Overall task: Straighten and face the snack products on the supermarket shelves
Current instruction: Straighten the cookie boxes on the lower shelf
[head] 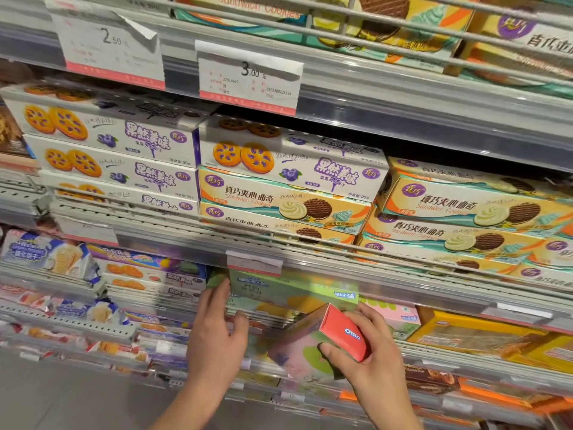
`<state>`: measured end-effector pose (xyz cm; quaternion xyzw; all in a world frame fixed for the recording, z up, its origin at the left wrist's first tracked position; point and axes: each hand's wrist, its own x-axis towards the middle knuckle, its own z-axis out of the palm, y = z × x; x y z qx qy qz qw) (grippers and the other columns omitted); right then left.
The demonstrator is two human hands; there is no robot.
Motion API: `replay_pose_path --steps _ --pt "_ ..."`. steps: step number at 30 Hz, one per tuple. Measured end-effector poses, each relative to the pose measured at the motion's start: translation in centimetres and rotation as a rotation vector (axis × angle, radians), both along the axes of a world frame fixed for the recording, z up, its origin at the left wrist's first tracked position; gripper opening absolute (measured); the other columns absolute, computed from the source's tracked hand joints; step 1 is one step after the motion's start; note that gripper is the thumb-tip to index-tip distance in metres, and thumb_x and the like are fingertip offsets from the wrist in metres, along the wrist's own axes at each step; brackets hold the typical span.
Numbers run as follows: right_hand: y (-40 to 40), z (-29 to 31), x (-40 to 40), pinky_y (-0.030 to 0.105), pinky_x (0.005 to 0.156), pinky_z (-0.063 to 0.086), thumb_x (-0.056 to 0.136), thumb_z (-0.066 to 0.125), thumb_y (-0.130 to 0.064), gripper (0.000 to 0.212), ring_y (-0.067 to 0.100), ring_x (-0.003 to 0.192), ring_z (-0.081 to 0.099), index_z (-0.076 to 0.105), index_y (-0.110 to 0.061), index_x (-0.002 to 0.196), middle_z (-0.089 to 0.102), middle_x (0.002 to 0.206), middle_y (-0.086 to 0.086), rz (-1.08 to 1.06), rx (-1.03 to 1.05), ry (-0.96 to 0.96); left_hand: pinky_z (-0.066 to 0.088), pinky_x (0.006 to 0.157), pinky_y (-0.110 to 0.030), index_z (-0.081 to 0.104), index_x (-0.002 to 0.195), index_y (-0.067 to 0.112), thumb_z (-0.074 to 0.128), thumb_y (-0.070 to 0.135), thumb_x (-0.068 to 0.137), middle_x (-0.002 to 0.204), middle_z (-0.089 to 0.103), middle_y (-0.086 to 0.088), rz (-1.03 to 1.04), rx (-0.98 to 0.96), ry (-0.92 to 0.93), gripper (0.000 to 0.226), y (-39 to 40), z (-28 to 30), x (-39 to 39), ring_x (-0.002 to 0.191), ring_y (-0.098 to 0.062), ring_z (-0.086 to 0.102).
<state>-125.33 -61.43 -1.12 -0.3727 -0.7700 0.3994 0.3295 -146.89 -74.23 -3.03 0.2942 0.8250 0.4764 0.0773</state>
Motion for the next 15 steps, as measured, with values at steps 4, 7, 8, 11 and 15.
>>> replay_pose_path --steps 4,7,8,11,15 --pt "0.0 0.4 -0.7 0.015 0.099 0.041 0.053 0.085 -0.065 0.062 -0.014 0.132 0.042 0.068 -0.054 0.111 0.048 0.144 -0.028 0.016 0.001 0.004 0.051 0.091 -0.029 0.045 0.145 0.030 0.060 0.006 0.093 0.138 0.055 0.013 0.001 0.098 -0.035 0.060 -0.1 0.2 -0.2 0.122 -0.007 0.054" --pt "-0.3 0.4 -1.2 0.023 0.105 0.041 0.053 0.085 -0.068 0.066 -0.015 0.137 0.036 0.065 -0.055 0.115 0.042 0.148 -0.030 0.058 -0.031 -0.011 0.050 0.083 -0.027 0.046 0.146 0.028 0.061 0.007 0.093 0.137 0.057 0.009 0.002 0.090 -0.042 0.059 -0.1 -0.1 -0.5 0.115 -0.010 0.059" --pt "-0.4 0.3 -1.5 0.026 0.107 0.041 0.053 0.086 -0.069 0.067 -0.014 0.138 0.036 0.065 -0.055 0.115 0.041 0.150 -0.029 0.075 -0.041 -0.014 0.050 0.080 -0.029 0.046 0.147 0.028 0.062 0.008 0.093 0.136 0.058 0.007 0.010 0.085 -0.045 0.059 -0.1 -0.2 -0.7 0.107 -0.011 0.062" --pt "-0.6 0.1 -2.2 0.034 0.111 0.042 0.054 0.088 -0.068 0.068 -0.013 0.138 0.037 0.066 -0.053 0.116 0.037 0.153 -0.026 0.126 -0.069 -0.012 0.051 0.080 -0.035 0.043 0.151 0.031 0.063 0.012 0.093 0.137 0.061 0.003 0.051 0.075 -0.084 0.063 -0.4 -0.2 -1.0 0.086 -0.004 0.064" --pt "-0.8 0.5 -3.0 0.021 0.109 0.039 0.058 0.086 -0.065 0.065 -0.016 0.139 0.033 0.064 -0.056 0.118 0.033 0.154 -0.030 0.165 -0.045 -0.051 0.050 0.085 -0.030 0.038 0.155 0.031 0.062 0.018 0.096 0.146 0.057 0.001 0.076 0.072 -0.125 0.066 -0.7 0.3 -1.0 0.075 0.014 0.050"
